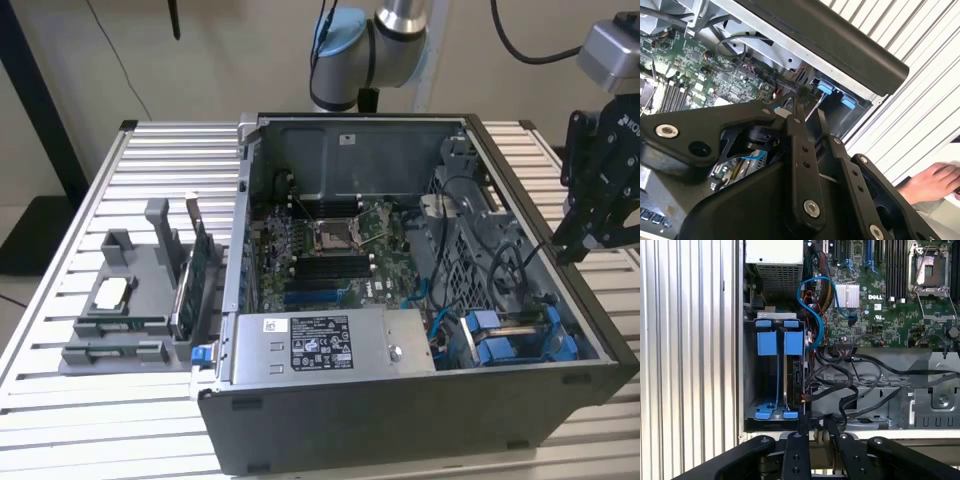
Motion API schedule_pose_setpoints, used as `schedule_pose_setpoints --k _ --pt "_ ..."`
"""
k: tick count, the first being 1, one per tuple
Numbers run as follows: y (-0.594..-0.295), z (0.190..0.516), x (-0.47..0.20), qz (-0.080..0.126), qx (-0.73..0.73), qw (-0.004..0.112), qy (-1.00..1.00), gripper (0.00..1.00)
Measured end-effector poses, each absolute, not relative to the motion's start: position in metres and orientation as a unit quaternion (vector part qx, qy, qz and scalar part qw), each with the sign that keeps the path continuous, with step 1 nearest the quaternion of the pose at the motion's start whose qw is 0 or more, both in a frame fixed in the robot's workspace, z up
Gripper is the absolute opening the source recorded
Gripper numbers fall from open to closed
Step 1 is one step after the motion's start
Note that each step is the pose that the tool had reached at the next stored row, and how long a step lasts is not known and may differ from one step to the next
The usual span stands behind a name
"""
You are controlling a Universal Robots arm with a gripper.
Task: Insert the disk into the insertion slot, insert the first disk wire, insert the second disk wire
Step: 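Insert the second disk wire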
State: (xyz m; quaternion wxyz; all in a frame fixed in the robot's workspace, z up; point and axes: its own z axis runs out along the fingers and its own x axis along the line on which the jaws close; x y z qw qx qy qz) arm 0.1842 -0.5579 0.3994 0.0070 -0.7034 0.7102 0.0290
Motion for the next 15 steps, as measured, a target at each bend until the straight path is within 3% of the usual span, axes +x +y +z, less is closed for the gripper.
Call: schedule_pose_setpoints --k 15 --pt "-0.5578 0.3922 0.1893 0.029 -0.705 0.007 0.708 0.27"
